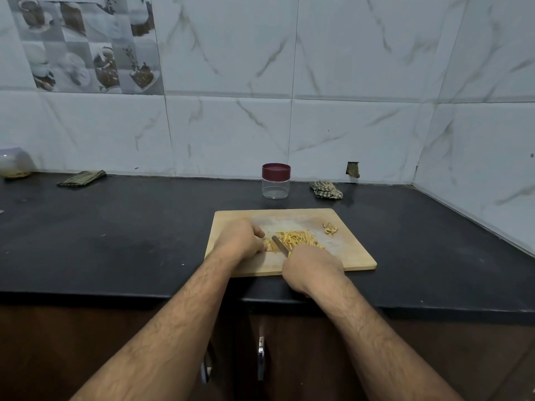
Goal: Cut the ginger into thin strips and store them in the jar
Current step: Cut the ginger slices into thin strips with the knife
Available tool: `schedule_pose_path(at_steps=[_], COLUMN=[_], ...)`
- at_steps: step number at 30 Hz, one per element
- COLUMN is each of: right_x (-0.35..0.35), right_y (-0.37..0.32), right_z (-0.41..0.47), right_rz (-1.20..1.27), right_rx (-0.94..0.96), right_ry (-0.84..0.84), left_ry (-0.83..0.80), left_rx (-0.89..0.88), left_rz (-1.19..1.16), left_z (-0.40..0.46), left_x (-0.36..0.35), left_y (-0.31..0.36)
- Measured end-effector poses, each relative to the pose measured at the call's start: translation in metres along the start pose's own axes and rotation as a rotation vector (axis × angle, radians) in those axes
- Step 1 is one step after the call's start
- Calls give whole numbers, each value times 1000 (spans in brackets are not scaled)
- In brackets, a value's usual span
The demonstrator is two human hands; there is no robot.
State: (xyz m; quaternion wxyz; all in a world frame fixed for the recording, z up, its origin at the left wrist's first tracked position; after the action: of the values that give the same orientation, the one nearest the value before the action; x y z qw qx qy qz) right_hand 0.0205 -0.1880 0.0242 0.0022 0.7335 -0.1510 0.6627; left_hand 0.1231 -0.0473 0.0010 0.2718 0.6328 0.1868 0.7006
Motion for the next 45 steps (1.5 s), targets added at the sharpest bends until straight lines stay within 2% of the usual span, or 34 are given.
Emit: schedule_pose_path(at_steps=[16, 23, 28, 45], right_x=[-6, -4, -5, -10], right_y=[-25, -28, -30, -36], right_z=[-3, -5, -4, -1], right_rz=[-78, -98, -106, -164], right_rx=[47, 40, 33, 23], right_ry=[2, 27, 36, 17], left_ry=[-4, -44, -12, 31], left_rx=[-110, -177, -199, -202], left_rz=[149, 327, 409, 349], left_z=[4, 3, -2, -14], left_x=[-6, -13, -13, -7], left_y=[7, 15, 20, 20])
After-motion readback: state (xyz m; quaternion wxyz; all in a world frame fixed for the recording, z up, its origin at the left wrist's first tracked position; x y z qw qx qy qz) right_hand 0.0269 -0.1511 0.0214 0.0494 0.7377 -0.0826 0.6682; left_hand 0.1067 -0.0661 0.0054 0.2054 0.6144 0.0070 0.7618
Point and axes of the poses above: each hand's wrist, its own z-axis towards the middle knuckle, its own x-axis out of the back of the hand, y = z × x, the point moved 8 cm from there along z, towards the middle knuckle, and after that the axes turned 6 degrees about -x, right-handed, at the moved point
